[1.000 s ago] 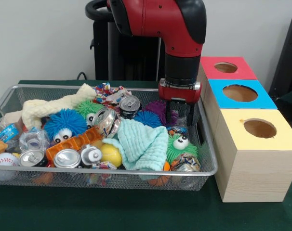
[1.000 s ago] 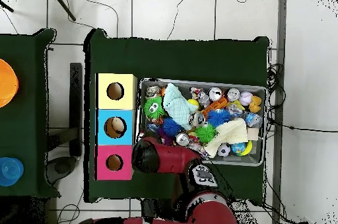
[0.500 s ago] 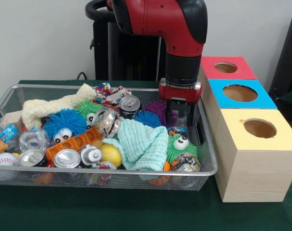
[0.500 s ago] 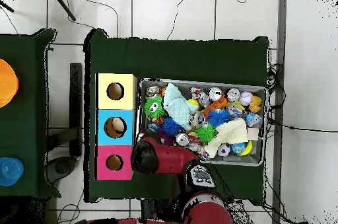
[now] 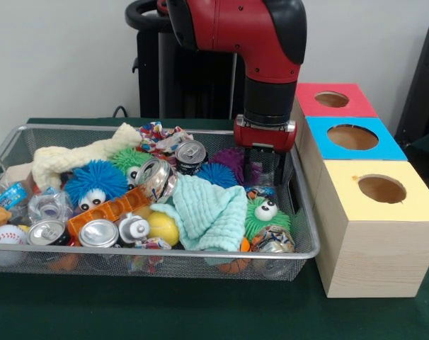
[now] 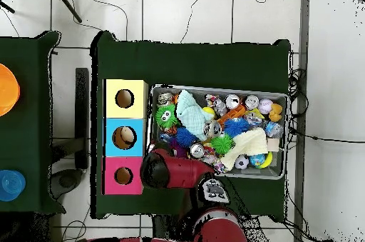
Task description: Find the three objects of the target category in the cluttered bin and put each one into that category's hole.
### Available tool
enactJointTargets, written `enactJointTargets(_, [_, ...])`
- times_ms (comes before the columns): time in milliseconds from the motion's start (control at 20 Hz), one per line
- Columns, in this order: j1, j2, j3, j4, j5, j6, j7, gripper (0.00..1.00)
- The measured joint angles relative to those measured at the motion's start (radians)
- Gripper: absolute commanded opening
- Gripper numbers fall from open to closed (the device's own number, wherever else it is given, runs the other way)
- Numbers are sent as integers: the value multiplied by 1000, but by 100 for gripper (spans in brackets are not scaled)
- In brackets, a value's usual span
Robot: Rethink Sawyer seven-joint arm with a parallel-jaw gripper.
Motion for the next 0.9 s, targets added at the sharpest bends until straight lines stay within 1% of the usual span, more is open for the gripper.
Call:
enactJointTargets(650, [6,6,-5,-4,0,0,0,100])
enactJointTargets(700, [7,7,-5,-4,0,0,0,0])
enactJointTargets(900, [8,10,-6,-5,0,0,0,0])
